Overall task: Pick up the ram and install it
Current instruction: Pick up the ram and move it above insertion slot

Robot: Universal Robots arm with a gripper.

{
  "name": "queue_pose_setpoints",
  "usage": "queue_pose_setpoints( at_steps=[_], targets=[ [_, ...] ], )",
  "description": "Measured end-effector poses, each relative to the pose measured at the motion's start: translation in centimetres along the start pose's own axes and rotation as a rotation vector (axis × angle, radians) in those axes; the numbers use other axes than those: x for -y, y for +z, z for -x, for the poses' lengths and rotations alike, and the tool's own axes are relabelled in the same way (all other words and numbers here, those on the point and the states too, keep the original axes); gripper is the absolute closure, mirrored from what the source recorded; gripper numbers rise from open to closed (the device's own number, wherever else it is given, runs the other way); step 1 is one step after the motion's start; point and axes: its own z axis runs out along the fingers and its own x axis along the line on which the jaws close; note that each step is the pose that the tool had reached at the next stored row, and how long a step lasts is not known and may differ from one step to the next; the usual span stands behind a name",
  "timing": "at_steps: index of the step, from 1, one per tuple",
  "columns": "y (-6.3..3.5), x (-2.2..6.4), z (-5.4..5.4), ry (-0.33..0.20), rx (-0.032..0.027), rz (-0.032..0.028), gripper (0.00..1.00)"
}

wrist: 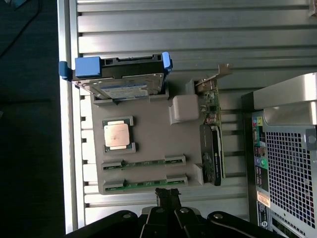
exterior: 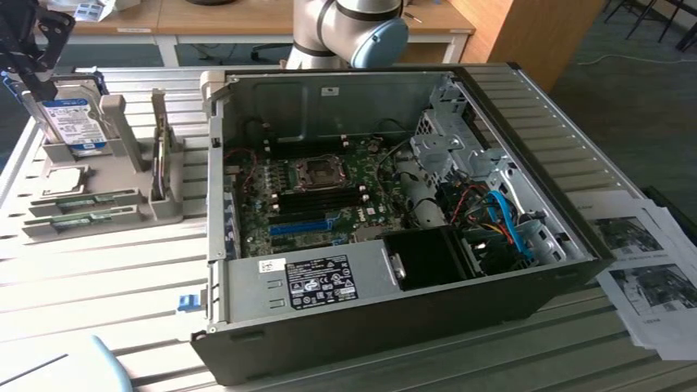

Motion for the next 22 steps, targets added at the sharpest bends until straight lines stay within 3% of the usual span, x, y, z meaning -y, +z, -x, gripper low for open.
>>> queue_pose_setpoints(
  at_steps=[9, 22],
  targets=[
    [0.00, 0.00, 0.00, -0.033, -0.0015, 0.0007, 0.91],
    [0.11, 0.00, 0.00, -0.209, -0.0097, 0.0043, 0.91]
  ],
)
